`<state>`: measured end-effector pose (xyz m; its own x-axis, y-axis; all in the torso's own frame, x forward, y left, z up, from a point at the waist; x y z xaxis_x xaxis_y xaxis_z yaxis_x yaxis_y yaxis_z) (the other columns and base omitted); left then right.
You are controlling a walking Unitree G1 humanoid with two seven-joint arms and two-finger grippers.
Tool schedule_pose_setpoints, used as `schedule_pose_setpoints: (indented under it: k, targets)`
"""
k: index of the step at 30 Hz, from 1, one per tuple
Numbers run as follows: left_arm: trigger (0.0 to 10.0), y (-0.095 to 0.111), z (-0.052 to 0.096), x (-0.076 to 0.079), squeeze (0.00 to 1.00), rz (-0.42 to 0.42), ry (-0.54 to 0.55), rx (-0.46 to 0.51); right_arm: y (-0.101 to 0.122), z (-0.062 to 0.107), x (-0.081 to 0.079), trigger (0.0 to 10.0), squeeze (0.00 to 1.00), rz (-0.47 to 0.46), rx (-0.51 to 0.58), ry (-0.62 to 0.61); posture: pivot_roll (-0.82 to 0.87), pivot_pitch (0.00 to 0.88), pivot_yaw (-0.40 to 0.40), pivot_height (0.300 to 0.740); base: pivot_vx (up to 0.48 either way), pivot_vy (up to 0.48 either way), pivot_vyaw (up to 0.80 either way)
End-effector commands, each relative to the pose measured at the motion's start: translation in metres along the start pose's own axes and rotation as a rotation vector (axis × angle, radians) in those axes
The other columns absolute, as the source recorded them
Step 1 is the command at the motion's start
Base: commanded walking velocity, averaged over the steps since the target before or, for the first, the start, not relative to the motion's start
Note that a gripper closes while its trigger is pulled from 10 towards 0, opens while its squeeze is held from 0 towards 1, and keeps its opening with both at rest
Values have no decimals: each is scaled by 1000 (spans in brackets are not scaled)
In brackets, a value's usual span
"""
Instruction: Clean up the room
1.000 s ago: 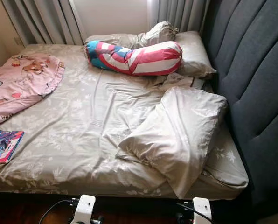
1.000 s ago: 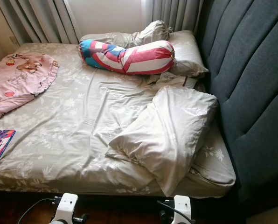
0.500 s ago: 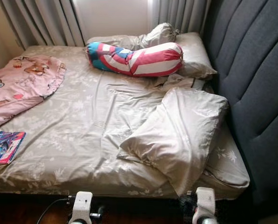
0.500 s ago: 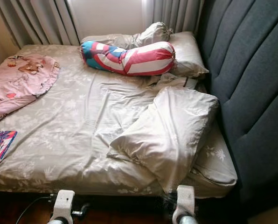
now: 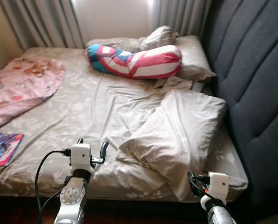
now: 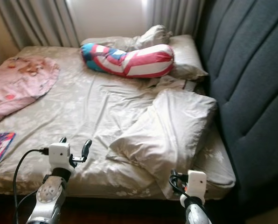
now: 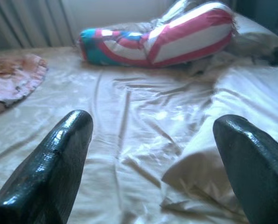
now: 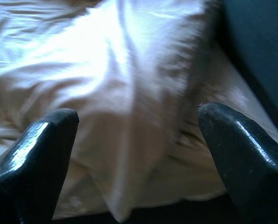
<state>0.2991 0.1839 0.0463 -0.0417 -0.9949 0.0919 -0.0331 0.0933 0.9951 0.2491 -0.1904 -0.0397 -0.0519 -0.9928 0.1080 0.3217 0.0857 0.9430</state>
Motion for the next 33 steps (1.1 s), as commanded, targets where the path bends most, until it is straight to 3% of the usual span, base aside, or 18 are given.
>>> schedule_pose_setpoints:
  k: [1,9,14,18,23,33]
  targets:
    - [10000,-13,14,-2,0,10,8,-46,3,3,-2,10000,0,-7,30,7,-91,0,-46,740,0,0,0]
    - [10000,-9,31,-2,0,35,-24,-62,4,18,-4,10000,0,8,74,-7,-102,0,-45,740,0,0,0]
    - [10000,0,24,2,0,26,-77,-64,15,11,0,10000,0,-14,101,-34,-106,7,-46,740,0,0,0]
    - [10000,3,11,3,0,65,-28,-53,25,4,3,10000,0,-51,112,-85,-115,27,-44,740,0,0,0]
    - [10000,0,14,15,0,50,-78,-69,22,5,1,10000,0,-64,89,-91,-120,39,-45,740,0,0,0]
    - [10000,7,15,12,0,57,-66,-76,20,4,-1,10000,0,-66,68,-95,-109,49,-46,740,202,0,-391]
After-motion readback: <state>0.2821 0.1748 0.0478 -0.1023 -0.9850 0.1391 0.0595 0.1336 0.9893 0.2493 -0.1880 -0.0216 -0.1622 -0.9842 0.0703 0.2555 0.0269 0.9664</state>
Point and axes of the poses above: a point about 5 cm out from each wrist's last joint towards the gripper, its own z axis pointing back from the gripper into the wrist, its own y axis along the axis of the wrist's last joint, x = y × z, the point moved 3 cm from there along -z, pointing out of the wrist towards the gripper, and after that the axes turned 10 degrees about z, right-handed, at the moved point
